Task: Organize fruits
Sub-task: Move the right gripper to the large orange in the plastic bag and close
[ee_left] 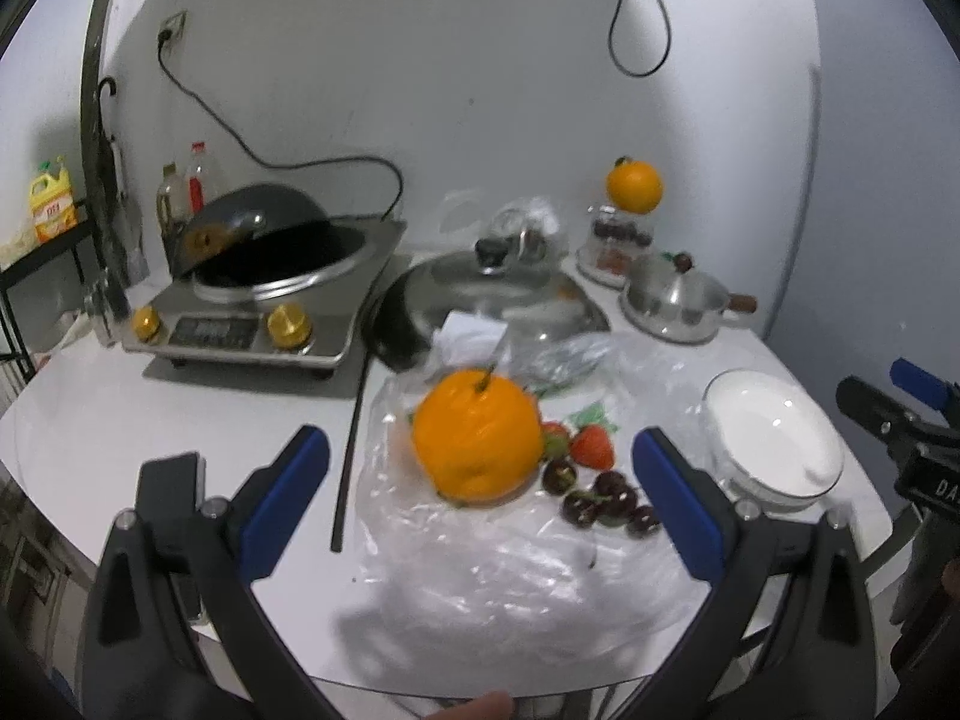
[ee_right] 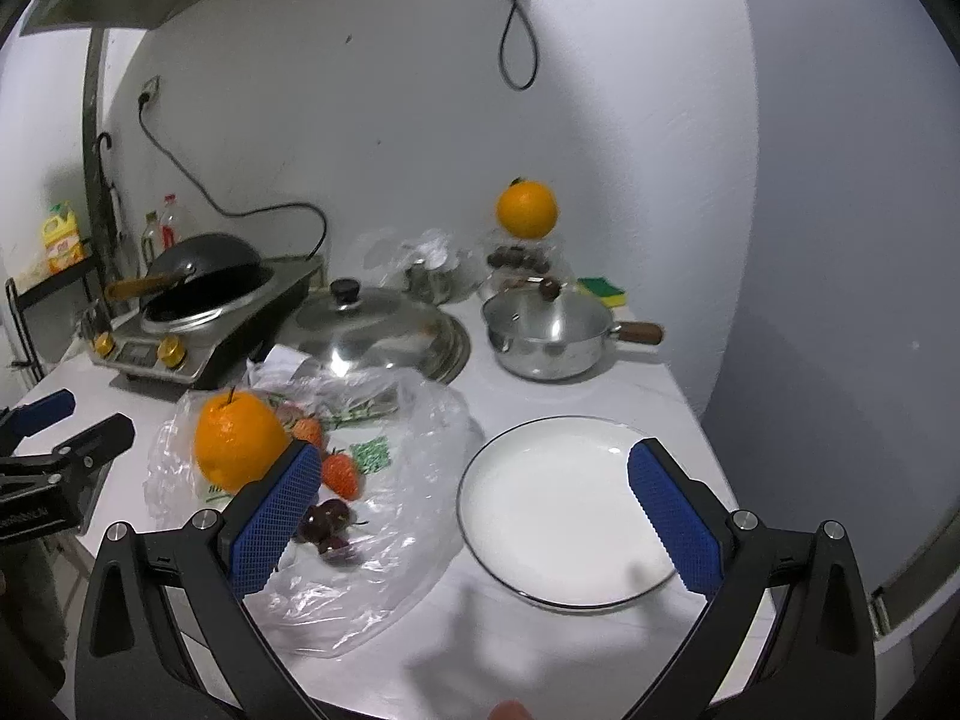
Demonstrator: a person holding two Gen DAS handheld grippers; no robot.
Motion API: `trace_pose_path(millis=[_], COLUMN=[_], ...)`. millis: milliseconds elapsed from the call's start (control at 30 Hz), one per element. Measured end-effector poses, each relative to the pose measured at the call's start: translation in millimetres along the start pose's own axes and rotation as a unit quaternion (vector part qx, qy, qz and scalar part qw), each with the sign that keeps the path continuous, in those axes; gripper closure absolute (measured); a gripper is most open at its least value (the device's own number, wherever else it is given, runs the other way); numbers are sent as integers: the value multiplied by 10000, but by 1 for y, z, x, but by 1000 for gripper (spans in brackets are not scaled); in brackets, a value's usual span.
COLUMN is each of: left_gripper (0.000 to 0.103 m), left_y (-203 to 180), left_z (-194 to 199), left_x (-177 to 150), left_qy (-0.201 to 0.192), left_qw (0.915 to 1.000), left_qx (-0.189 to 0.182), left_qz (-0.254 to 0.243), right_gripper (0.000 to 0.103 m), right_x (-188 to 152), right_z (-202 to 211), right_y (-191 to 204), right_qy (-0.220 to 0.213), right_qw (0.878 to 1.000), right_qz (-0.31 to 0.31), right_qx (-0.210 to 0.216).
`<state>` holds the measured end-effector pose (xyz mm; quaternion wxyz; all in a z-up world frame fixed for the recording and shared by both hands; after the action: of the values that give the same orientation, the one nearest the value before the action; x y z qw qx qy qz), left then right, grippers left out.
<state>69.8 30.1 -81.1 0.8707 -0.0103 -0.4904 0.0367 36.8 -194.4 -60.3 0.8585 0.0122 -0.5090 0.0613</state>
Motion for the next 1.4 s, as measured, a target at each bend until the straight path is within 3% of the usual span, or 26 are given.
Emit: trace_pose_path(millis=[733, 1400], left_gripper=[1, 1], left_y=[67, 127], left_z=[-27, -48], left_x=[-8, -22], left_qy=[220, 400], left_qw=[9985, 9937], left_qx=[275, 556], left_qz=[414, 882], right_gripper=[0, 0], right_x=[1, 1], right_z=[-63, -127], right_y=[76, 158], right_qy=[475, 945], right_qw=[9951, 9791], right_qz=[500, 942], right_qx=[703, 1532])
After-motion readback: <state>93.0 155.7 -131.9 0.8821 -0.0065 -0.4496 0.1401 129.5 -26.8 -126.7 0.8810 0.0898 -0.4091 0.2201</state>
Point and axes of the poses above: each gripper's, at about its wrist camera, not at the fingertips, and z roughly against the way its jaws point, y to its left, x to its top, the point moved 3 cm from there along -z, roughly the way its jaws point, and after that the axes turned 1 degree about -x, right-handed, at the moved point
